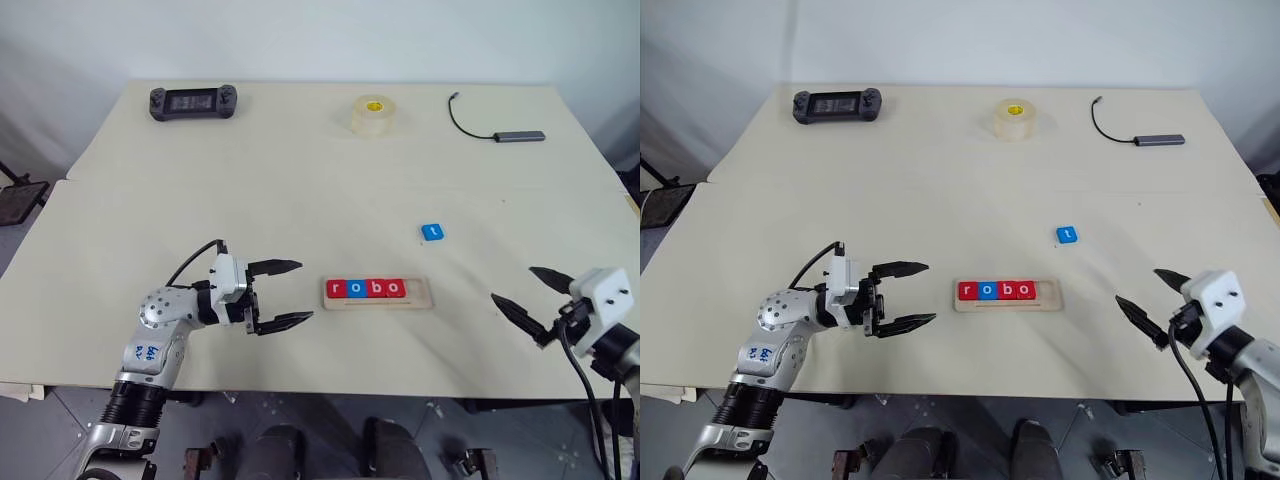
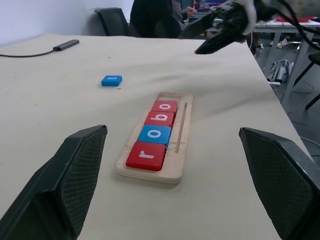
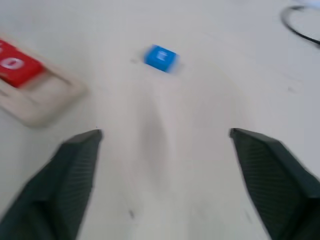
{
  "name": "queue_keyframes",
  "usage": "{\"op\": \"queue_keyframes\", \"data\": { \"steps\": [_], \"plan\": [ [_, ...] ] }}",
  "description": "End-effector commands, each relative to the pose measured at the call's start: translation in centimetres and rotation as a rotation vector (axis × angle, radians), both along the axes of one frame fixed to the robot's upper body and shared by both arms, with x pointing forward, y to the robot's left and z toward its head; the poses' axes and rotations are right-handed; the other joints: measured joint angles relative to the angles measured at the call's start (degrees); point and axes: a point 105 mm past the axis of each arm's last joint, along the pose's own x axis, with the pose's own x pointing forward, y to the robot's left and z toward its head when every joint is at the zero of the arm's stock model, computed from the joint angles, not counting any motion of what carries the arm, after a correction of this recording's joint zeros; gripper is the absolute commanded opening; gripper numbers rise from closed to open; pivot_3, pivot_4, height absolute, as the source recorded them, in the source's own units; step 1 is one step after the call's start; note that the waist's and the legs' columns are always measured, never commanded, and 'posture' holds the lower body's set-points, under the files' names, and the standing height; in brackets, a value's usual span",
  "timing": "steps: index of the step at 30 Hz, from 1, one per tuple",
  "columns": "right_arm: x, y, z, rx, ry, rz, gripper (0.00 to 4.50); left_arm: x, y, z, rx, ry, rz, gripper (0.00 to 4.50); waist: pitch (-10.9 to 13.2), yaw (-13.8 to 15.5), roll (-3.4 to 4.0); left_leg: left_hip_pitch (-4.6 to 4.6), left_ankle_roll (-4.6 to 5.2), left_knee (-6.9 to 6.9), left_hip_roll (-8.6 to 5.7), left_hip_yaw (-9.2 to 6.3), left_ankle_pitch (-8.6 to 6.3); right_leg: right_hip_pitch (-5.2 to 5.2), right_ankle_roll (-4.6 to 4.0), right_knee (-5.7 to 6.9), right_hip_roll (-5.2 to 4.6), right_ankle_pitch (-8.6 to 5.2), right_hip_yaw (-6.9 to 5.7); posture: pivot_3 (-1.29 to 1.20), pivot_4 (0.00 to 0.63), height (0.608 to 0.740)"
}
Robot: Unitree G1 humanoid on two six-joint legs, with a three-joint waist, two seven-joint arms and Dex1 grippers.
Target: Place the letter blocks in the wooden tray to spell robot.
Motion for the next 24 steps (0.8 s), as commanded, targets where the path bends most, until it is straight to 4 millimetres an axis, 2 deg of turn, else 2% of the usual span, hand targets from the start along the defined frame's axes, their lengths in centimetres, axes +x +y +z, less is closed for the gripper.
{"op": "queue_keyframes", "data": {
  "steps": [1,5,15,17,21,24],
  "plan": [
    [0.4,0.7,1.7,0.031,-0.084,0.016,4.48,0.1,-0.2,0.9,0.003,-0.05,-0.017,4.5,0.0,-0.11,0.0,0.01,0.0,0.0,0.0,0.0,0.01,0.0,0.0,0.03,0.0,0.0,0.02,0.0,0.15,0.74],
    [3.1,2.3,2.0,0.08,-0.038,0.01,4.48,0.3,-0.4,1.1,-0.001,-0.06,-0.021,4.5,0.0,-0.45,0.01,0.02,0.0,0.01,0.02,-0.03,0.02,-0.02,0.0,0.06,-0.01,0.0,0.04,0.0,0.15,0.74],
    [11.8,5.9,2.3,0.197,0.226,-0.101,4.48,-0.2,-0.5,1.1,-0.011,-0.069,0.0,4.5,-0.01,-1.0,0.02,-0.11,-0.01,0.01,0.0,-0.14,0.03,-0.13,-0.06,0.07,-0.05,-0.03,-0.01,0.0,0.15,0.74],
    [13.0,6.5,2.6,0.192,0.22,-0.112,4.48,-0.3,-0.6,1.0,-0.013,-0.07,0.005,4.5,-0.01,-0.99,0.03,-0.15,-0.01,0.01,-0.01,-0.15,0.03,-0.16,-0.08,0.07,-0.04,-0.04,-0.03,0.0,0.15,0.74],
    [14.7,8.5,2.0,0.187,0.249,-0.108,4.48,-0.4,-0.5,1.1,-0.019,-0.075,0.024,4.5,-0.01,-1.05,0.03,-0.18,-0.01,-0.03,-0.04,-0.21,0.03,-0.18,-0.1,0.08,-0.05,-0.05,-0.09,0.0,0.15,0.74],
    [15.6,9.2,1.6,0.172,0.235,-0.138,4.48,-0.5,-0.4,1.1,-0.017,-0.076,0.032,4.5,-0.01,-1.14,0.03,-0.18,-0.01,-0.03,-0.05,-0.19,0.03,-0.19,-0.1,0.08,-0.04,-0.05,-0.09,0.0,0.15,0.74]
  ]
}}
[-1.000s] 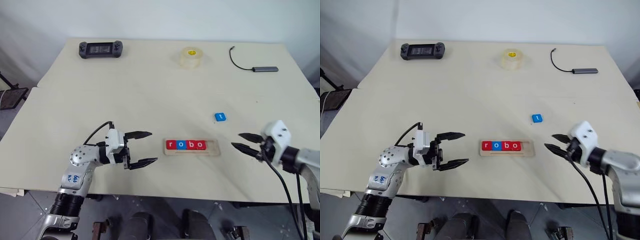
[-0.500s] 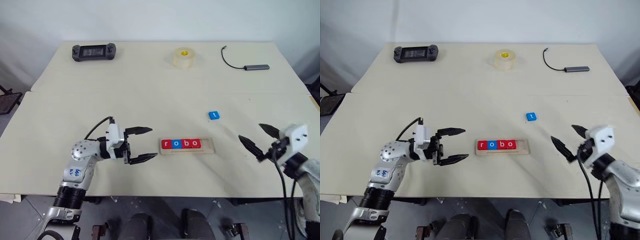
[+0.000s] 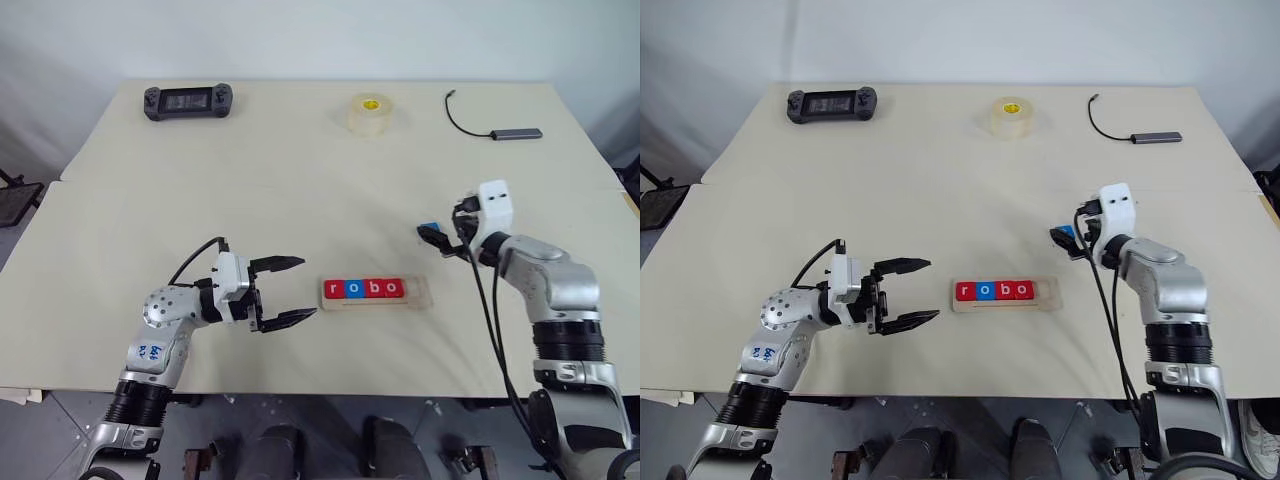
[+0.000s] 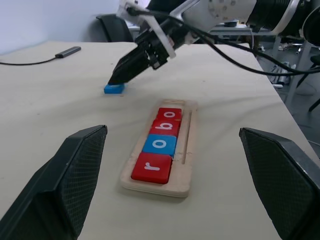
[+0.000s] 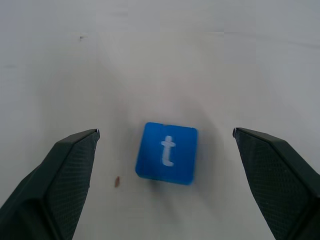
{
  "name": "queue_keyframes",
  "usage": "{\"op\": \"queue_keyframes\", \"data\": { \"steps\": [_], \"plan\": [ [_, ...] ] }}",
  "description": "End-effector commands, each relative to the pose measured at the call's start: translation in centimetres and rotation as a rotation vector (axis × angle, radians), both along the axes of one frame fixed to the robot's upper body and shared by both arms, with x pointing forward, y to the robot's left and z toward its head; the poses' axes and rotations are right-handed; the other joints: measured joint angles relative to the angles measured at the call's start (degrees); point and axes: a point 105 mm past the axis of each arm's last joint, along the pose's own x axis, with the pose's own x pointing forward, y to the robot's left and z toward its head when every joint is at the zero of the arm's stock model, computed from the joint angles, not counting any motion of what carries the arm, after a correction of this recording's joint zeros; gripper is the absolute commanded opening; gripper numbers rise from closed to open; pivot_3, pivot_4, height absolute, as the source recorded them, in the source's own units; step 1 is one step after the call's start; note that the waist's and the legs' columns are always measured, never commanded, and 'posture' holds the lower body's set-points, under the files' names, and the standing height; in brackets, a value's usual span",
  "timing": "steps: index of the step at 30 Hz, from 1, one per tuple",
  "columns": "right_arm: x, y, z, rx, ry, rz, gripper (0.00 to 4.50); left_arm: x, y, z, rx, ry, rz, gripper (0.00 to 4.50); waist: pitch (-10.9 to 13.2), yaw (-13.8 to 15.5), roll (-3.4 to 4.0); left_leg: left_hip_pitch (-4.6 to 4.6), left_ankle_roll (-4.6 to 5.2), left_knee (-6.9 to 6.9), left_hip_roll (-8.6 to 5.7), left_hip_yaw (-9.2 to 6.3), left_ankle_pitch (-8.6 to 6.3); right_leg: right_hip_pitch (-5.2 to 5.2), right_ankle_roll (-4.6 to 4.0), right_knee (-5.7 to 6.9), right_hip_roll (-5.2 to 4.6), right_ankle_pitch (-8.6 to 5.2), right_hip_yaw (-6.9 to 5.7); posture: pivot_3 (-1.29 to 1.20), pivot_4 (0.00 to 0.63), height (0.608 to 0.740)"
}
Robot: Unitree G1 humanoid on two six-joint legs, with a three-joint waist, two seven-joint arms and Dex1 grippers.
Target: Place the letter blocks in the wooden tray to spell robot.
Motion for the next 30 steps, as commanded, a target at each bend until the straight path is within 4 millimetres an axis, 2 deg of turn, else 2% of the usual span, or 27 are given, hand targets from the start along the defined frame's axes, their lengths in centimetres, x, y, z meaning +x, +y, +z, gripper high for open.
{"op": "queue_keyframes", "data": {
  "steps": [1,2,5,12,14,17,19,21,30],
  "plan": [
    [0.9,0.1,0.4,-0.039,-0.044,-0.049,4.48,-0.4,0.1,0.8,0.004,-0.044,0.006,4.5,0.0,0.03,0.0,0.0,0.0,0.0,0.0,0.0,0.0,-0.01,0.0,0.02,0.0,0.0,0.0,0.0,0.15,0.74],
    [1.0,0.2,0.2,-0.043,-0.039,-0.059,4.48,-0.4,0.1,0.8,0.004,-0.044,0.007,4.5,0.0,0.0,0.0,0.0,0.0,0.0,0.0,0.0,0.0,-0.01,0.0,0.02,0.0,0.0,0.0,0.0,0.15,0.74],
    [0.7,0.1,-0.8,-0.07,-0.01,-0.089,3.83,-0.5,0.2,0.8,0.006,-0.045,0.011,4.5,0.0,0.01,0.0,0.0,0.0,0.01,0.0,0.0,0.0,-0.01,0.0,0.04,0.0,0.0,0.01,0.0,0.15,0.74],
    [-0.6,-0.7,-0.6,-0.064,-0.01,-0.133,1.5,-0.6,0.3,0.8,0.006,-0.038,0.01,4.5,-0.01,0.12,0.01,0.0,0.0,0.01,0.0,-0.01,0.0,-0.01,0.0,0.06,0.0,0.0,0.01,0.0,0.15,0.74],
    [-1.2,-1.1,-0.5,-0.059,-0.012,-0.143,1.46,-0.6,0.1,0.7,0.006,-0.033,-0.001,4.5,-0.01,0.16,0.01,0.0,0.0,0.01,-0.02,-0.01,0.0,0.0,0.0,0.06,0.0,0.0,0.01,0.0,0.15,0.74],
    [-1.7,-1.3,1.0,0.062,-0.05,-0.179,1.46,-0.5,-0.1,0.6,0.005,-0.023,-0.019,4.5,-0.01,0.09,0.01,0.0,0.0,0.01,-0.01,0.0,0.0,-0.01,0.0,0.06,0.0,0.0,0.02,0.0,0.15,0.74],
    [-2.3,-1.2,1.8,0.05,-0.083,-0.155,1.46,-0.5,-0.3,0.5,0.005,-0.016,-0.033,4.5,0.0,0.08,0.02,0.0,0.0,0.01,-0.01,0.01,0.0,-0.02,0.0,0.06,0.0,0.0,0.03,0.0,0.15,0.74],
    [-3.7,-1.8,2.1,0.005,-0.091,-0.172,1.46,-0.4,-0.5,0.5,0.007,-0.012,-0.05,4.5,0.0,0.11,0.02,0.0,0.0,-0.01,0.0,0.02,0.0,-0.05,0.0,0.08,0.01,0.0,0.04,0.0,0.15,0.74],
    [-10.5,-2.2,0.0,-0.044,-0.033,-0.204,1.46,0.4,-1.0,0.9,-0.015,0.005,-0.106,4.5,0.0,0.32,0.02,-0.04,0.01,-0.02,0.0,0.02,-0.01,-0.06,0.0,0.07,0.03,0.0,0.08,0.0,0.15,0.74]
  ]
}}
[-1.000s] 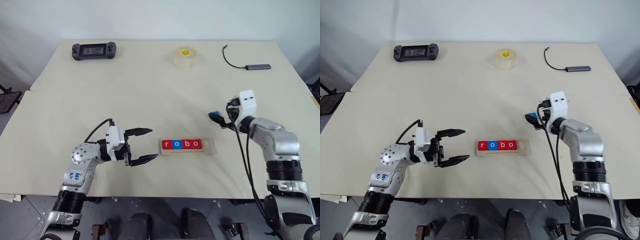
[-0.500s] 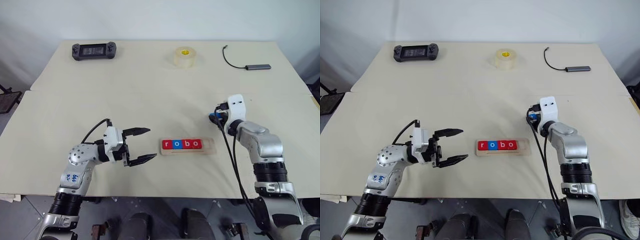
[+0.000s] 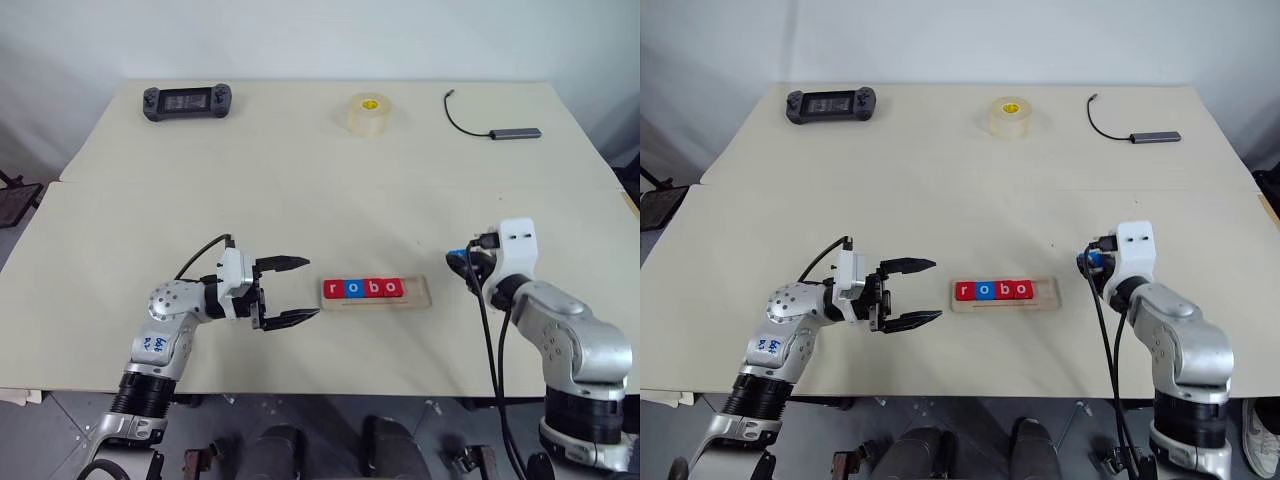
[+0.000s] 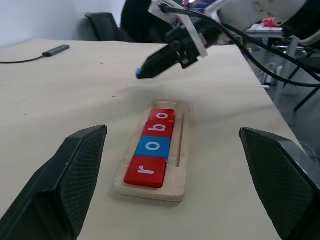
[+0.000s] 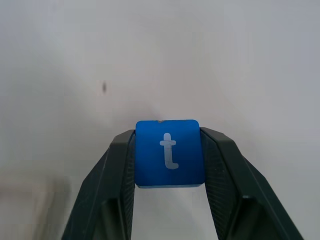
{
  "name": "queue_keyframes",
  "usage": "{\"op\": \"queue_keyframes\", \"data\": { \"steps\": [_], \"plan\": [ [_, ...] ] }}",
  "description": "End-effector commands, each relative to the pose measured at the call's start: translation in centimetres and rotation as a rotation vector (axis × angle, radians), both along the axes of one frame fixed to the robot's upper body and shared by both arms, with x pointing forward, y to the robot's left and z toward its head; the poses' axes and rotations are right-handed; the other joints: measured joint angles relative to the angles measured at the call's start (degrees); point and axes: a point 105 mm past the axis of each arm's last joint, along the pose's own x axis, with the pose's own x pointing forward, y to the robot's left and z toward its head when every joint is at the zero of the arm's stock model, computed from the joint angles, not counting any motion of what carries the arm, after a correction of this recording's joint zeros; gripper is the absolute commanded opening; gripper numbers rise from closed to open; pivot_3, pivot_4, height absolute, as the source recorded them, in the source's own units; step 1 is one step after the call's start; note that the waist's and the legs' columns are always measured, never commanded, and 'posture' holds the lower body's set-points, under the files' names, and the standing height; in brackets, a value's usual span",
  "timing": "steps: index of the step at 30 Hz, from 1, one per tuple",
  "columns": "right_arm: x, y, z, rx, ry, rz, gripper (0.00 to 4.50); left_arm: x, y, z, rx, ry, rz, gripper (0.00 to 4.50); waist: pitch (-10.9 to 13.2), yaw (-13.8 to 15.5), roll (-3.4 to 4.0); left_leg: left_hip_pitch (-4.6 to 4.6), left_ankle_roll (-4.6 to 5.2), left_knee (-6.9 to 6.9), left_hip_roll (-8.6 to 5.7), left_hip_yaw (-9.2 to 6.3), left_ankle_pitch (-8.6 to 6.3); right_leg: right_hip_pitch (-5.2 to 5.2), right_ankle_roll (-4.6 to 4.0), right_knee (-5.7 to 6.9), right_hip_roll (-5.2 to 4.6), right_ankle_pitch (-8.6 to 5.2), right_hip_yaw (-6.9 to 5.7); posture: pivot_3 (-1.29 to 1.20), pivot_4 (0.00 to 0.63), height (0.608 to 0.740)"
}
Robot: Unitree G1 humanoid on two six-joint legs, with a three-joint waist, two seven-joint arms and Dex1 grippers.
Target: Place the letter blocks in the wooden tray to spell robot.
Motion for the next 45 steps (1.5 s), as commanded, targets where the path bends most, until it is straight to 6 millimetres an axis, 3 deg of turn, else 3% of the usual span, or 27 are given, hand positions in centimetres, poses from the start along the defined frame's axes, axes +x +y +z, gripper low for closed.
{"op": "queue_keyframes", "data": {
  "steps": [1,5,8,13,18,20,24,31,36,39,45],
  "plan": [
    [-2.3,-0.1,1.2,-0.034,-0.054,-0.017,1.46,0.3,-0.2,0.9,-0.02,-0.029,-0.02,4.5,0.0,0.03,0.0,0.0,0.0,0.0,0.0,0.01,0.0,-0.01,0.0,-0.01,0.0,0.0,0.01,0.0,0.15,0.74],
    [-3.8,-0.2,0.0,-0.045,-0.022,-0.026,1.46,0.5,-0.1,1.0,-0.019,-0.039,-0.018,4.5,0.0,-0.09,0.0,0.01,0.0,0.0,-0.01,0.02,0.0,0.0,0.0,-0.01,0.0,0.0,0.04,0.0,0.15,0.74],
    [-4.1,-0.1,-0.7,0.032,0.014,-0.034,2.45,0.5,0.0,0.9,-0.013,-0.043,-0.02,4.5,0.0,-0.13,0.0,0.05,0.0,0.0,0.01,0.05,0.0,0.0,0.0,0.01,0.02,0.0,0.07,0.0,0.15,0.74],
    [-3.8,0.2,0.2,-0.065,0.022,0.153,4.14,0.7,0.4,0.7,0.017,-0.053,0.003,4.5,0.0,-0.09,0.0,0.05,0.02,0.0,-0.02,0.06,0.0,0.01,0.0,-0.01,0.0,0.0,0.1,0.0,0.15,0.74],
    [-3.6,-0.9,2.6,-0.257,-0.001,0.484,4.14,0.8,1.1,0.2,0.031,-0.046,0.048,4.5,0.02,0.09,-0.03,0.04,0.08,0.01,-0.03,0.06,-0.01,0.07,0.01,-0.1,0.0,0.0,0.07,0.0,0.15,0.74],
    [-4.0,-0.8,2.8,-0.33,0.005,0.667,4.14,0.7,1.1,0.1,0.033,-0.043,0.048,4.5,0.03,0.02,-0.05,0.05,0.11,-0.01,-0.01,0.08,-0.02,0.1,0.02,-0.16,0.01,0.01,0.05,0.0,0.15,0.74],
    [-3.8,-1.7,2.7,-0.399,0.039,0.876,4.14,0.7,1.0,0.3,0.028,-0.042,0.054,4.5,0.06,-0.08,-0.1,0.07,0.11,0.0,0.03,0.08,-0.02,0.17,0.04,-0.23,0.02,0.02,-0.03,0.0,0.15,0.74],
    [-2.0,-4.1,0.0,-0.592,0.174,1.049,4.14,0.0,1.1,0.5,0.028,-0.041,0.039,4.5,0.06,-0.11,-0.1,0.07,0.1,0.05,0.04,0.06,-0.01,0.2,0.07,-0.29,-0.04,0.04,-0.07,0.0,0.15,0.74],
    [-0.9,-3.9,-0.5,-0.579,0.172,1.072,4.14,-0.3,1.6,0.4,0.036,-0.04,0.059,4.5,0.06,-0.16,-0.1,0.06,0.08,0.05,0.04,0.02,-0.01,0.2,0.07,-0.32,-0.05,0.04,-0.12,0.0,0.15,0.74],
    [-0.5,-3.5,-0.5,-0.556,0.169,1.077,3.49,-0.4,1.7,0.4,0.036,-0.039,0.068,4.5,0.06,-0.14,-0.09,0.06,0.03,0.08,0.07,0.01,0.0,0.23,0.07,-0.32,-0.04,0.04,-0.15,0.0,0.15,0.74],
    [-0.2,-3.5,-0.4,-0.556,0.164,1.081,1.49,-0.4,1.8,0.4,0.036,-0.04,0.075,4.5,0.05,-0.14,-0.09,0.07,0.02,0.09,0.07,0.0,-0.01,0.23,0.07,-0.32,-0.04,0.04,-0.14,0.0,0.15,0.74]
  ]
}}
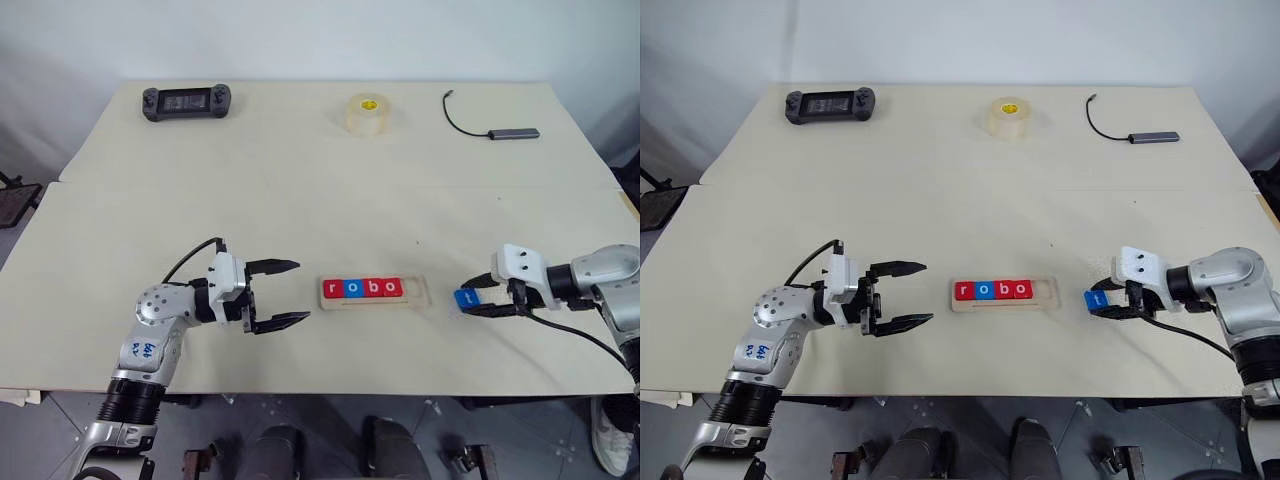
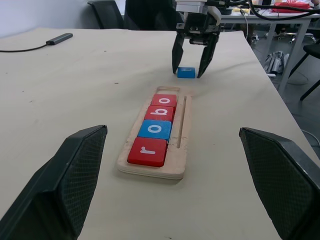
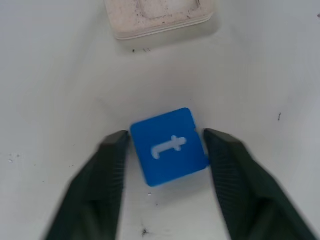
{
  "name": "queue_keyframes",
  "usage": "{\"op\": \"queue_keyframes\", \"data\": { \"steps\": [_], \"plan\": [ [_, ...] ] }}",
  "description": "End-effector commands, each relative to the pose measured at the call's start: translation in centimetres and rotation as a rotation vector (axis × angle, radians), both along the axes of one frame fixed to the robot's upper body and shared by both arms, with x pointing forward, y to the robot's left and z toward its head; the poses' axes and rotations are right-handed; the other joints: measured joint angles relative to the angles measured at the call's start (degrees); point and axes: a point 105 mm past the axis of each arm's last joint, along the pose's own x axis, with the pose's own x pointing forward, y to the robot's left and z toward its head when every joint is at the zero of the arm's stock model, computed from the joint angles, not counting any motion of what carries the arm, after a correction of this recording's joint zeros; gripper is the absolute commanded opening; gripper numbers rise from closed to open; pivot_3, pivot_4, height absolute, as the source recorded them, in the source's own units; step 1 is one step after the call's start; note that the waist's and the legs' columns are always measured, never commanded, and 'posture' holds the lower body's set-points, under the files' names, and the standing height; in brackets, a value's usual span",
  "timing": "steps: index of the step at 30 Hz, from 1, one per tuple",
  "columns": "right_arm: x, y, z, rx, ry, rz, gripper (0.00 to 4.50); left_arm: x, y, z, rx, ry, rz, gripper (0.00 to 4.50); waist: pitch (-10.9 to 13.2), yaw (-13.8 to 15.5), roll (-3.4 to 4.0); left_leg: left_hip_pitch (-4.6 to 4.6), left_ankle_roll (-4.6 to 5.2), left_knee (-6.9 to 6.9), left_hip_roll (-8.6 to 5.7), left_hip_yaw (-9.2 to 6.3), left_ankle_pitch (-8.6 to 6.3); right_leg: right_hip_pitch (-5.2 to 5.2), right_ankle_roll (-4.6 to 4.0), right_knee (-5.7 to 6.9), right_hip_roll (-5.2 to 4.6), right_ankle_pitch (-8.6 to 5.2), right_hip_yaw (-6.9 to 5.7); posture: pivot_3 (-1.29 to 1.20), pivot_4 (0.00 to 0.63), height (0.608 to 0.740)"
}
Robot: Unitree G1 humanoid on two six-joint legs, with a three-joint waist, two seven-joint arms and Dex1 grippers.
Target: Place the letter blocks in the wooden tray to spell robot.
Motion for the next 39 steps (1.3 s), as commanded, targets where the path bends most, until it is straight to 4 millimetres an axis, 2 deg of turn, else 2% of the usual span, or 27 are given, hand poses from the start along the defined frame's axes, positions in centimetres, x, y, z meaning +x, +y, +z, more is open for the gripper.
{"op": "queue_keyframes", "data": {
  "steps": [1,5,8,11,16,26,29,33,36,39],
  "plan": [
    [0.3,-0.2,0.4,-0.007,-0.015,0.001,1.46,-0.2,0.3,0.7,-0.014,-0.027,0.006,4.5,0.0,0.0,0.0,0.0,0.0,0.0,0.0,0.0,0.0,0.0,0.0,0.0,0.0,0.0,0.0,0.0,0.15,0.74],
    [0.6,0.2,1.8,-0.021,-0.043,0.046,1.46,-0.2,0.4,0.7,-0.011,-0.028,0.008,4.5,0.0,0.0,0.01,0.0,0.0,0.0,-0.01,0.0,0.0,0.0,0.0,0.0,-0.01,0.0,0.0,0.0,0.15,0.74],
    [0.7,2.5,3.7,-0.015,-0.053,0.143,1.46,-0.3,0.4,0.7,-0.01,-0.027,0.009,4.5,0.01,-0.13,0.03,0.0,-0.01,0.0,0.0,0.01,-0.01,-0.03,0.0,0.0,0.0,0.0,0.0,0.0,0.15,0.74],
    [1.0,5.1,4.3,-0.008,-0.045,0.196,1.46,-0.3,0.2,0.6,-0.014,-0.028,0.009,4.5,0.01,-0.18,0.04,0.0,-0.08,-0.01,0.08,0.01,-0.03,-0.06,-0.01,0.0,0.05,0.0,0.0,0.0,0.15,0.74],
    [1.5,6.9,4.0,-0.003,-0.028,0.206,1.46,-0.5,0.0,0.5,-0.017,-0.025,0.009,4.5,0.01,0.5,0.03,-0.04,-0.07,0.0,0.0,-0.06,-0.03,-0.05,-0.01,0.0,-0.03,-0.01,-0.07,0.0,0.15,0.74],
    [2.0,7.3,2.5,-0.031,0.015,0.198,1.46,-0.7,0.3,0.5,-0.02,-0.029,0.024,4.5,0.01,0.73,0.03,-0.07,-0.06,-0.02,-0.03,-0.06,-0.03,-0.07,-0.01,-0.02,-0.02,-0.01,-0.09,0.0,0.15,0.74],
    [2.0,7.6,2.4,-0.011,0.023,0.188,2.51,-0.8,0.3,0.5,-0.02,-0.03,0.026,4.5,0.01,0.7,0.04,-0.07,-0.06,-0.02,-0.03,-0.06,-0.03,-0.07,-0.01,-0.02,-0.02,-0.01,-0.09,0.0,0.15,0.74],
    [2.2,8.5,3.8,0.084,-0.002,0.159,3.86,-0.8,0.3,0.4,-0.018,-0.031,0.027,4.5,0.01,0.35,0.04,-0.07,-0.06,-0.02,-0.02,-0.06,-0.03,-0.07,-0.01,-0.01,-0.01,-0.01,-0.09,0.0,0.15,0.74],
    [2.0,7.6,4.3,0.078,-0.008,0.129,3.86,-0.9,0.4,0.4,-0.017,-0.03,0.03,4.5,0.01,0.37,0.04,-0.07,-0.06,-0.02,-0.02,-0.07,-0.03,-0.08,-0.01,0.0,-0.01,-0.01,-0.1,0.0,0.15,0.74],
    [1.5,5.8,4.3,0.051,0.003,0.09,3.86,-1.0,0.4,0.3,-0.016,-0.028,0.031,4.5,0.01,0.66,0.03,-0.08,-0.06,-0.02,-0.03,-0.08,-0.03,-0.07,-0.01,-0.02,-0.02,-0.01,-0.1,0.0,0.15,0.74]
  ]
}}
